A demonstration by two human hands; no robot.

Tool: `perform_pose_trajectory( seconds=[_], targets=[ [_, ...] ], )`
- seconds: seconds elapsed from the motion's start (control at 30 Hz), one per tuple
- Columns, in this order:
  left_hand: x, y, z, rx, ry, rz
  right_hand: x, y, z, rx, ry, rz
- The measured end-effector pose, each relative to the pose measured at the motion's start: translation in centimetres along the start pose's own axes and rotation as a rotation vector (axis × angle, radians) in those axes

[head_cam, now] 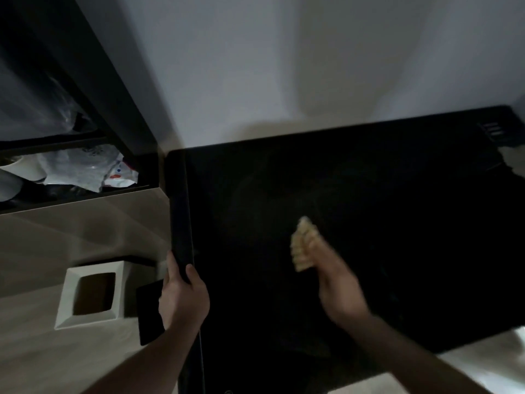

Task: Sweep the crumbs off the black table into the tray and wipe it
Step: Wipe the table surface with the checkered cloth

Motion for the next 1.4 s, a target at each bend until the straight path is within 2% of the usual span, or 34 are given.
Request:
perform_pose_trajectory(
  seconds=[0.07, 0.1, 0.23, 0.3, 0.43, 0.5, 0.57, 0.63, 0.7, 0.73, 0.8, 0.87, 0.97, 1.03, 1.1, 1.13, 1.2, 1.27, 1.4],
  targets=[
    [0.0, -0.1, -0.1, -0.004, 0.006, 0.004, 1.5, -5.9, 4.9, -0.174, -0.184, -0.162],
    [0.0, -0.1, -0.1, -0.004, 0.005, 0.009, 2.1, -8.5, 6.9, -0.281, -0.204, -0.236],
    [0.2, 0.0, -0.2, -0.005, 0.015, 0.039, 3.6, -14.1, 8.1, -0.472, -0.137, -0.66],
    [0.2, 0.0, -0.2, -0.004, 0.017, 0.036, 5.6, -13.0, 6.5, -0.476, -0.157, -0.729],
    [0.2, 0.0, -0.3, -0.002, 0.007, 0.029, 11.1, -8.7, 2.3, -0.517, -0.1, -0.572],
    [0.2, 0.0, -0.3, -0.005, 0.008, 0.019, 12.0, -5.5, -1.7, -0.535, -0.016, -0.38],
    [0.1, 0.1, -0.3, -0.011, 0.012, 0.019, 10.9, -2.1, -6.7, -0.525, 0.072, -0.113],
    [0.1, 0.0, -0.2, -0.001, 0.011, 0.01, 9.4, 0.6, -10.1, -0.51, 0.221, 0.066],
    [0.0, 0.0, -0.1, 0.007, 0.008, 0.02, 8.4, 1.4, -11.4, -0.493, 0.386, 0.158],
    [0.0, 0.0, -0.1, 0.004, 0.011, 0.022, 8.4, 1.4, -11.2, -0.464, 0.403, 0.195],
    [0.0, -0.1, -0.1, -0.006, 0.023, 0.025, 9.1, 1.6, -8.8, -0.31, 0.282, 0.255],
    [0.0, -0.2, -0.1, -0.013, 0.022, 0.035, 11.2, -0.3, -4.3, -0.22, 0.084, 0.173],
    [0.1, -0.3, -0.2, 0.001, 0.006, 0.041, 15.8, -5.7, 3.7, -0.311, -0.186, -0.049],
    [0.3, -0.2, -0.2, 0.012, -0.005, 0.046, 18.4, -9.4, 7.5, -0.411, -0.194, -0.304],
    [0.5, -0.2, -0.3, 0.014, -0.007, 0.05, 19.9, -11.6, 8.1, -0.466, -0.121, -0.582],
    [0.6, -0.2, -0.3, 0.012, -0.008, 0.05, 20.3, -11.6, 7.7, -0.484, -0.119, -0.643],
    [0.8, -0.2, -0.4, 0.022, -0.021, 0.044, 22.1, -10.2, 5.8, -0.534, -0.145, -0.634],
    [1.0, -0.2, -0.4, 0.037, -0.035, 0.046, 24.4, -7.7, 2.5, -0.564, -0.101, -0.543],
    [1.0, 0.0, -0.5, 0.03, -0.044, 0.045, 24.0, -1.0, -6.5, -0.637, 0.036, -0.197]
  ],
)
Point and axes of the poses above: each hand's wrist, its own x-axis towards the middle knuckle, its own z-axis out of the back of the hand, y = z × x, the point moved 4 cm from there along x, towards the middle knuckle, and after that the axes turned 13 degrees about y, right-handed, at the moved point
